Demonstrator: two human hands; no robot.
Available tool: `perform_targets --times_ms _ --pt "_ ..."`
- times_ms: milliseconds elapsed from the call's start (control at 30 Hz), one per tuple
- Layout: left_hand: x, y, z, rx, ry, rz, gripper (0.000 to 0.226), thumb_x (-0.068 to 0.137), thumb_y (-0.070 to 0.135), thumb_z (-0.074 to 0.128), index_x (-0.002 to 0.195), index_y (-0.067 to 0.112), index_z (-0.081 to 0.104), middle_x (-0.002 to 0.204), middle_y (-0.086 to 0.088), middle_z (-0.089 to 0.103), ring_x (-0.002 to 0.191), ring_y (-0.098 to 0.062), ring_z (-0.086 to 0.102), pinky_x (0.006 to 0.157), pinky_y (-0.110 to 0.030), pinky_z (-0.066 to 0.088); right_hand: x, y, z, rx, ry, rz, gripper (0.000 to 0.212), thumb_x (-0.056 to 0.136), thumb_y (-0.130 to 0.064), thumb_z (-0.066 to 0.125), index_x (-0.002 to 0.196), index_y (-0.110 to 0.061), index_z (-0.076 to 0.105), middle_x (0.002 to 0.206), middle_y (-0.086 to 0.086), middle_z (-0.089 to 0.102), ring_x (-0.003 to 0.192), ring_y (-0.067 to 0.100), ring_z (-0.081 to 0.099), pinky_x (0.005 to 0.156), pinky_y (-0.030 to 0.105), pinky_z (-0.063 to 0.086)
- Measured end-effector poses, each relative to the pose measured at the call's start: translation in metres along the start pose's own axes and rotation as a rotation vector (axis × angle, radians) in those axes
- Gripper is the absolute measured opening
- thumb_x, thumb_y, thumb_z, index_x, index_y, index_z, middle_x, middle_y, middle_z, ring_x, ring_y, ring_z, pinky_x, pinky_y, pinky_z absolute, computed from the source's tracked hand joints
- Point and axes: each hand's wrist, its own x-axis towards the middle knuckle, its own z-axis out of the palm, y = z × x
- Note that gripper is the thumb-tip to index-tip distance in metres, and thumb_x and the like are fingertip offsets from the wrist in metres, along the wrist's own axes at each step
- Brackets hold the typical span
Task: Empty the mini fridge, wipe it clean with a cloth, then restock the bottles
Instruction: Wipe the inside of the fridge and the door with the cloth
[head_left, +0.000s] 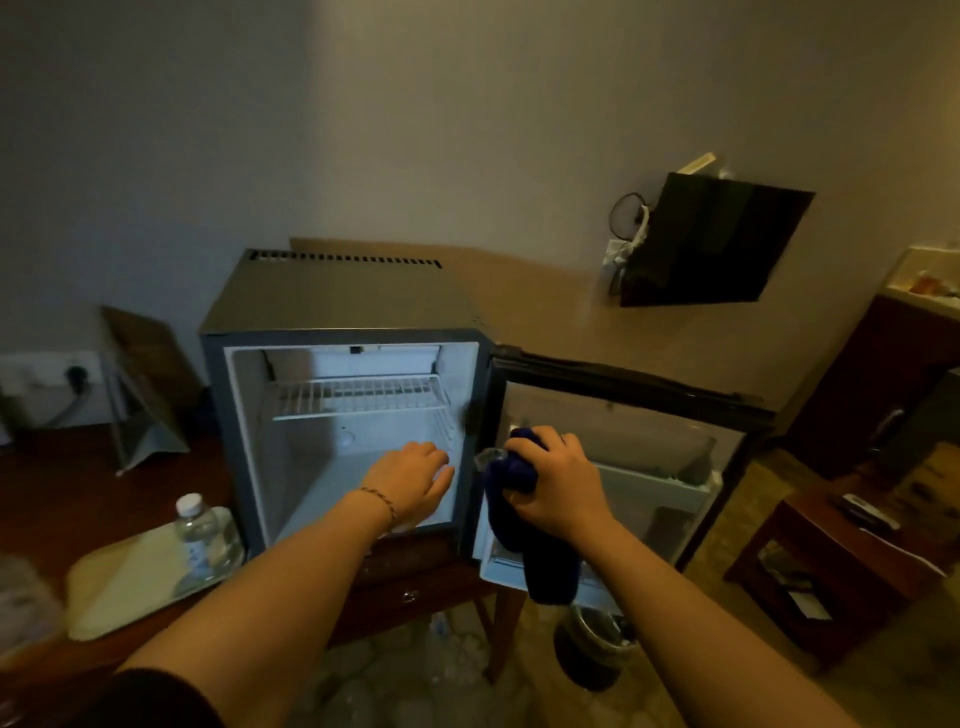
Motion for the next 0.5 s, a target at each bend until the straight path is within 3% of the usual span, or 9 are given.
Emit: perform_targets --times_ms 133,367,500 --pt "-0.047 -0.054 -0.025 0.072 0.054 -0.239 0.045 0.104 0.045 0.03 0.13 0.017 0.053 0.128 -0.006 0.054 0.115 -0.028 0.05 0.094 -0.041 0.044 0.039 -0.053 0.024 0.151 -0.046 -0.12 0.047 0.081 -0.038 0.071 0.125 -0.026 0.06 0.128 0.003 0.053 0.108 0.032 0.048 0.077 0.044 0.051" --pt "-0.156 -0.126 -0.064 0.185 0.071 -0.675 0.048 0.101 0.052 0.028 0.126 0.02 0.053 0.124 -0.003 0.052 0.117 -0.025 0.049 0.094 -0.041 0.044 0.094 -0.158 0.07 0.325 -0.148 -0.395 0.048 0.082 -0.036 0.07 0.128 -0.025 0.058 0.132 0.002 0.05 0.113 0.037 0.047 0.082 0.046 0.049" --pt "-0.214 -0.165 -0.079 0.202 0.093 -0.844 0.052 0.1 0.053 0.029 0.132 0.019 0.051 0.13 -0.002 0.051 0.122 -0.024 0.047 0.098 -0.041 0.043 0.121 -0.238 0.084 0.365 -0.247 -0.51 0.049 0.083 -0.042 0.065 0.13 -0.032 0.053 0.133 -0.004 0.045 0.117 0.03 0.042 0.089 0.042 0.047"
